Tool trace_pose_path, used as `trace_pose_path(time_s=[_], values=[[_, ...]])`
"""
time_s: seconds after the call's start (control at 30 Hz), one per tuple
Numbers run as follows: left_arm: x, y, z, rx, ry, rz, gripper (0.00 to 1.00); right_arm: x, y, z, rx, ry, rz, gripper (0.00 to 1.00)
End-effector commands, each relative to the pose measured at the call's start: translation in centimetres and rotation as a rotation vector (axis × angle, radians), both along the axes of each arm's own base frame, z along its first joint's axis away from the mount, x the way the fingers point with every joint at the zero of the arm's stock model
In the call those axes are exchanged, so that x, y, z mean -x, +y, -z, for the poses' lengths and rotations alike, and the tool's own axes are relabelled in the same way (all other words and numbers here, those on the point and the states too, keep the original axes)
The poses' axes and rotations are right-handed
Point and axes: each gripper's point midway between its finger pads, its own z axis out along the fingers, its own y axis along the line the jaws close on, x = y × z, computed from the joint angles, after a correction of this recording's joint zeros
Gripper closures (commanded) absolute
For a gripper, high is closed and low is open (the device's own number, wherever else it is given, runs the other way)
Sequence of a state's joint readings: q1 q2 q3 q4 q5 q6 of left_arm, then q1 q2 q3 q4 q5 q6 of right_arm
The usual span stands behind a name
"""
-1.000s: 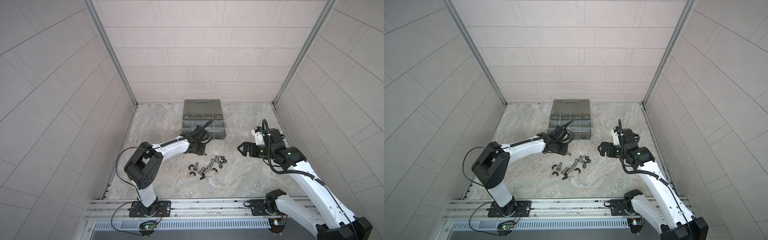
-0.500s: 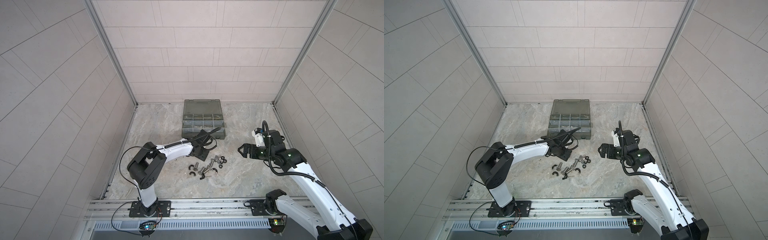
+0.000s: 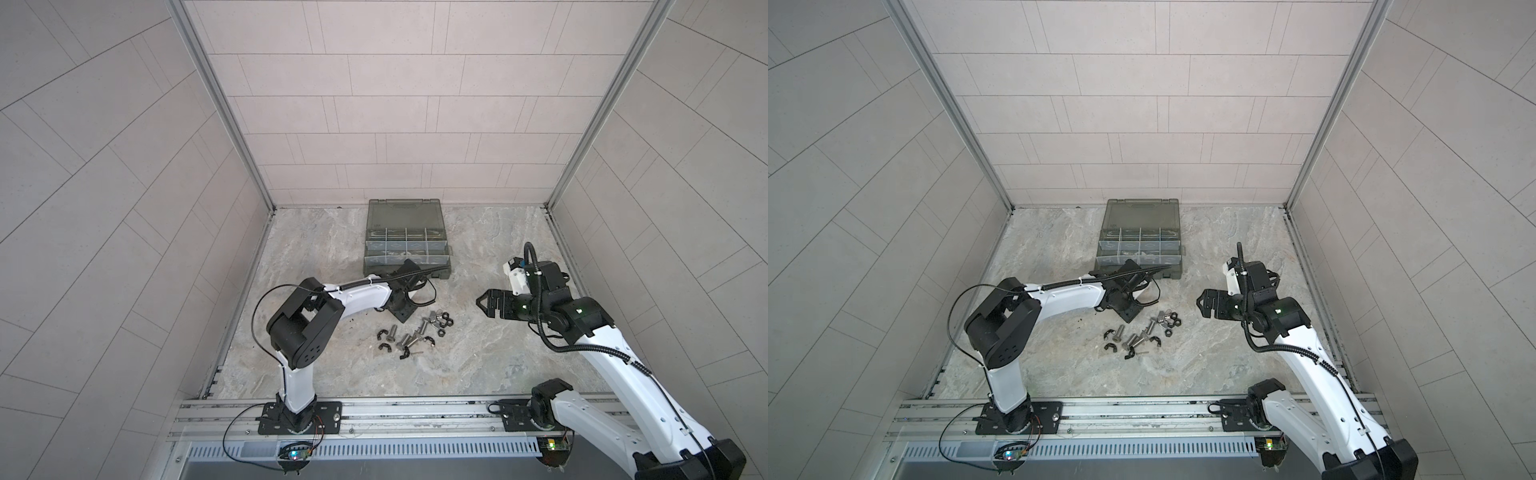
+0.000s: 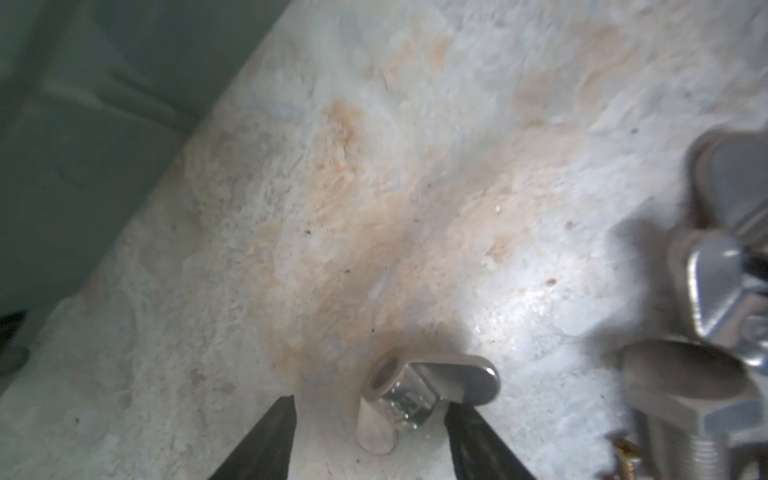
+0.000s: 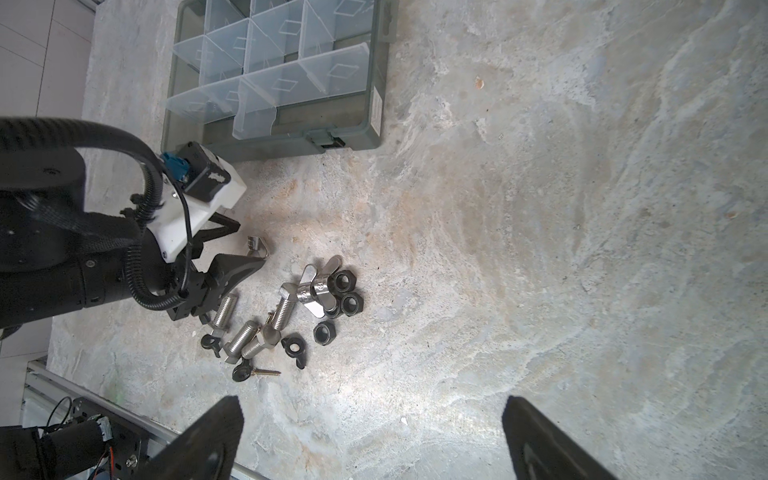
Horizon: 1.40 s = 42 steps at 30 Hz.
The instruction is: Sort the screws and nuts into containers
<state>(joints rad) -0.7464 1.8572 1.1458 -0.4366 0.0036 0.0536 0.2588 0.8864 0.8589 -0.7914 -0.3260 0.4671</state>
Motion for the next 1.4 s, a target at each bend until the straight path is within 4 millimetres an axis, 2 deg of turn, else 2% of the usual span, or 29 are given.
trace_pose_path(time_s=[0.0, 0.37, 0.53, 0.7, 0.83, 0.97, 1.07, 1.2, 1.37], values=[[0.6, -0.2, 0.8, -0.007, 0.033, 0.055, 0.37, 0.5, -0.4, 0.1, 0.019, 0.003, -0.003, 0.01], [0.0, -0.9, 1.1, -0.009, 0.024, 0.102, 0.43, 0.1, 0.0, 0.0, 0.008, 0.016, -0.010, 0.01], [0.0, -1.1, 1.1, -0.011, 0.040, 0.108, 0.67, -0.1, 0.1, -0.1, 0.005, 0.020, -0.010, 0.01], [0.5, -0.9, 1.2, -0.011, 0.062, 0.093, 0.77, -0.3, 0.0, -0.3, 0.000, 0.014, -0.003, 0.01], [0.7, -0.8, 1.0, -0.003, 0.074, 0.070, 0.76, -0.3, 0.1, -0.5, -0.005, 0.011, -0.005, 0.01], [0.7, -0.6, 0.7, -0.004, 0.067, 0.050, 0.69, -0.2, 0.2, -0.4, -0.010, 0.013, -0.010, 0.01], [0.6, -0.4, 0.7, -0.006, 0.059, 0.034, 0.68, -0.1, 0.1, -0.5, -0.010, 0.007, -0.006, 0.01], [0.6, -0.3, 0.6, -0.006, 0.058, 0.020, 0.80, 0.1, 0.0, -0.9, -0.008, -0.002, -0.006, 0.01], [0.4, 0.2, -1.0, -0.019, 0.034, 0.007, 0.83, 0.3, -0.1, -1.4, -0.007, -0.012, -0.008, 0.01]])
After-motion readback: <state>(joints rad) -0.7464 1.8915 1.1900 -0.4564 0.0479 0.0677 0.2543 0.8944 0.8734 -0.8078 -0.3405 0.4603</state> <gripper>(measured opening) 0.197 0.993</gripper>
